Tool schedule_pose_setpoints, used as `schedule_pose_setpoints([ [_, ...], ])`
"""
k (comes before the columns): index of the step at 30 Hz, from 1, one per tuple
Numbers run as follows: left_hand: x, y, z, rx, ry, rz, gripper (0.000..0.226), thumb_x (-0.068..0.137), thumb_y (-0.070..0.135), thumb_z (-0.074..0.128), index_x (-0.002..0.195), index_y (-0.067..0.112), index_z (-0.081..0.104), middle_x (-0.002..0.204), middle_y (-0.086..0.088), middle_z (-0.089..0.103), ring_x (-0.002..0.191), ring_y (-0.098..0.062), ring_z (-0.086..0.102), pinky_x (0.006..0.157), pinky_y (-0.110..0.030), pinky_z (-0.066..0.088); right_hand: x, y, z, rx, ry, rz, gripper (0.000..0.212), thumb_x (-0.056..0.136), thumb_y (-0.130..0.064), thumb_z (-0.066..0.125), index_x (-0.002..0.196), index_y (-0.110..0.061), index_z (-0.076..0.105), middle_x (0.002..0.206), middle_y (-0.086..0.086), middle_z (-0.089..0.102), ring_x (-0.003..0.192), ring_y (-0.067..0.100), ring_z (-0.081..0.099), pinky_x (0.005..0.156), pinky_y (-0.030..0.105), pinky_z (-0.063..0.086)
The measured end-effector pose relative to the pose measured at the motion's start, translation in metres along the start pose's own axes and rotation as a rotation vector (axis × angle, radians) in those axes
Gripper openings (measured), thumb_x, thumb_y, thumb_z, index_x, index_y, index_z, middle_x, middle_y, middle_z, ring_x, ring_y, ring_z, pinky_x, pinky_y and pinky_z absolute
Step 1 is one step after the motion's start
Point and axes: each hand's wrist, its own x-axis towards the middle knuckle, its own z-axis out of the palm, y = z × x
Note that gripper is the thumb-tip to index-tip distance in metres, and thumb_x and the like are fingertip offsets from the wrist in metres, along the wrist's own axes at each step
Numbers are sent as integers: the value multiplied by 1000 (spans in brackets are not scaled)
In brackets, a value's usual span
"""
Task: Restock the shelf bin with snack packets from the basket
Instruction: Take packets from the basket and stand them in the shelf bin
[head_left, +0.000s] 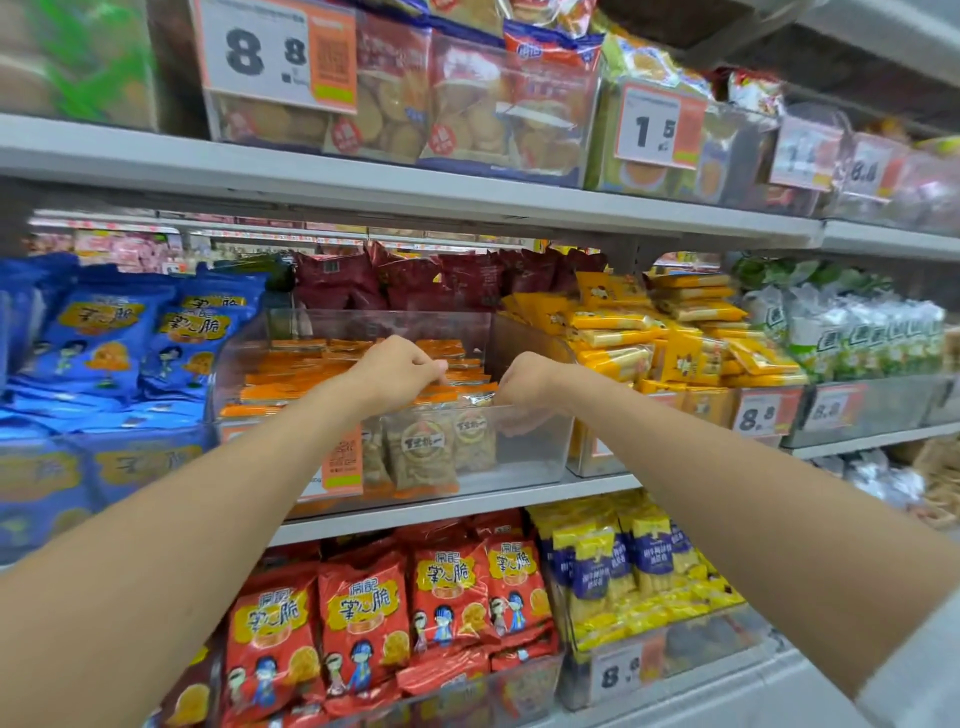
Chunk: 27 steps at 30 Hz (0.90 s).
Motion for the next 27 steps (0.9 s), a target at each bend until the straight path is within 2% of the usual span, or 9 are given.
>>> schedule_pose_setpoints([
  [2, -2, 1, -1, 8, 82, 0, 35, 100, 37, 48, 87, 19, 75, 95, -1, 73, 87, -26, 68, 87, -40, 54, 0, 0, 1, -33, 91, -41, 27, 86, 0, 62, 113, 5, 63, 88, 11, 64, 71, 19, 64, 55, 22, 55],
  [5, -11, 12, -3, 75, 261, 45, 40, 100, 37, 44, 87, 13, 74, 83, -4, 74, 76, -26, 69, 77, -38, 56, -9, 7, 6, -78, 361, -179, 32, 86, 0, 57, 117, 1, 63, 109, 15, 66, 98, 28, 65, 84, 37, 55],
  [8, -30, 35, 1, 178, 431, 152, 37, 99, 37, 43, 82, 18, 69, 70, 3, 67, 68, -21, 63, 64, -33, 51, -31, 19, 12, -34, 555, -406, 36, 89, -4, 54, 125, -9, 60, 121, 7, 62, 105, 20, 60, 87, 28, 49],
  [11, -51, 60, 16, 201, 506, 233, 31, 98, 36, 44, 76, 22, 63, 66, 7, 60, 64, -18, 56, 57, -31, 42, -56, 38, 18, -10, 703, -597, 29, 89, -4, 53, 115, -11, 64, 112, 1, 62, 90, 8, 57, 79, 15, 46],
  [13, -62, 72, 31, 177, 482, 251, 29, 96, 35, 45, 76, 21, 61, 68, 6, 61, 66, -18, 55, 57, -32, 42, -73, 55, 21, 1, 727, -637, 27, 88, -2, 54, 111, -12, 64, 105, -4, 59, 78, 1, 51, 72, 8, 40],
  [16, -77, 85, 63, 135, 387, 284, 29, 94, 34, 48, 70, 22, 57, 65, 5, 58, 65, -20, 54, 56, -33, 40, -97, 91, 26, 28, 694, -569, 27, 87, -3, 54, 110, -14, 64, 100, -9, 57, 75, -2, 51, 70, 16, 43],
  [20, -97, 95, 124, 168, 196, 290, 27, 92, 34, 49, 68, 21, 55, 71, 1, 63, 71, -23, 57, 56, -33, 39, -124, 155, 38, 41, 638, -410, 23, 85, -6, 57, 106, -13, 66, 92, -5, 63, 72, 11, 55, 71, 25, 43],
  [24, -109, 101, 196, 134, 21, 211, 23, 87, 34, 50, 70, 21, 57, 77, 0, 63, 80, -27, 59, 64, -34, 43, -145, 224, 57, 47, 629, -280, 16, 81, -6, 64, 95, -12, 69, 88, -2, 66, 67, 9, 52, 68, 24, 41],
  [27, -124, 102, 252, 80, -116, 162, 25, 88, 32, 52, 66, 21, 55, 73, 1, 59, 76, -25, 58, 60, -33, 40, -159, 277, 75, 73, 555, -166, 16, 78, -5, 66, 92, -10, 70, 89, 4, 70, 68, 12, 53, 68, 27, 42],
])
